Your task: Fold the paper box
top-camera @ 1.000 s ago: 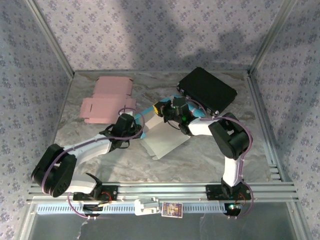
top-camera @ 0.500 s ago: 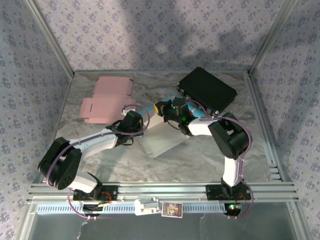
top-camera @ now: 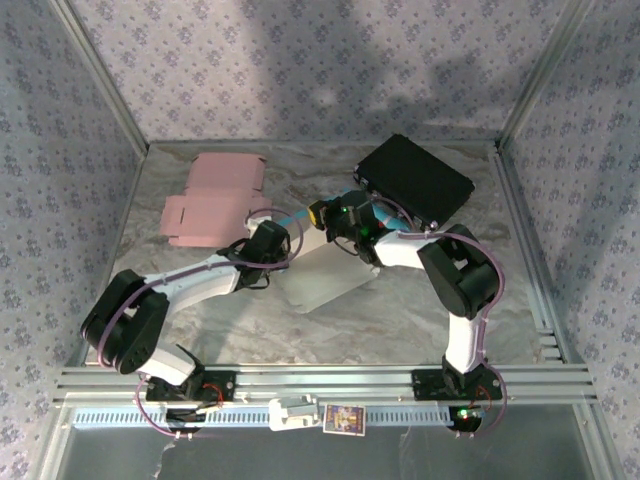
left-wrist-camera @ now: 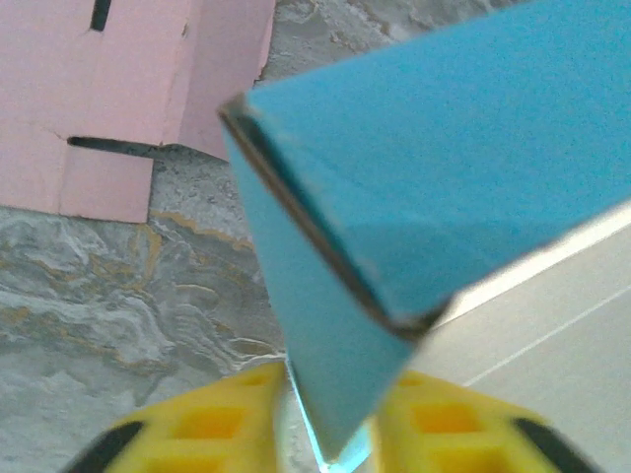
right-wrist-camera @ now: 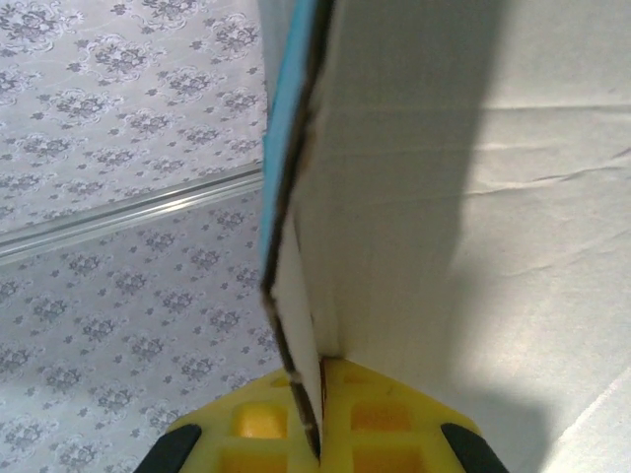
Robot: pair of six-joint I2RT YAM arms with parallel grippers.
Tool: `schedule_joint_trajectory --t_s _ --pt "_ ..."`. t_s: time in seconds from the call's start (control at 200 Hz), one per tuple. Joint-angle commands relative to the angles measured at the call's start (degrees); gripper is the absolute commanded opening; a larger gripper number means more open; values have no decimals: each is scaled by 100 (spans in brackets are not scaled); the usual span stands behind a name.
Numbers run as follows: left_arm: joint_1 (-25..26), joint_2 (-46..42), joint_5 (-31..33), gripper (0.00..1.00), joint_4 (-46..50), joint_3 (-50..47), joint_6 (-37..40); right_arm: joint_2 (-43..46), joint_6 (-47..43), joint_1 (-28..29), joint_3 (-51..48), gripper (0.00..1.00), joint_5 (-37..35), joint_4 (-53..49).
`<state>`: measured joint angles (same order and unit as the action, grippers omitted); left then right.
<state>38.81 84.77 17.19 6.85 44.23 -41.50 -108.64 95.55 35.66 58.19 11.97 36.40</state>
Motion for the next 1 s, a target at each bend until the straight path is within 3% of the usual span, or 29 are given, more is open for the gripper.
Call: schedule_joint_trajectory --t_s 0.0,0.135,0.39,0.555,0.809,0.994 --pt "-39 172 -97 36 -100 -18 171 5 100 170 -25 0 669 -1034" --pt "-169 105 -354 38 -334 -46 353 45 122 173 -30 0 667 -1108" --pt "-343 80 -417 25 -150 -27 388 97 96 145 1 0 589 -1264" --pt "-263 -220 -564 45 -319 -62 413 90 100 116 16 0 536 -1399" --pt "-368 -979 -1474 58 -442 -475 743 45 136 40 88 0 508 -1493" --pt "-439 -2064 -2067 66 -500 -1133 836 71 117 -80 183 0 516 -1504"
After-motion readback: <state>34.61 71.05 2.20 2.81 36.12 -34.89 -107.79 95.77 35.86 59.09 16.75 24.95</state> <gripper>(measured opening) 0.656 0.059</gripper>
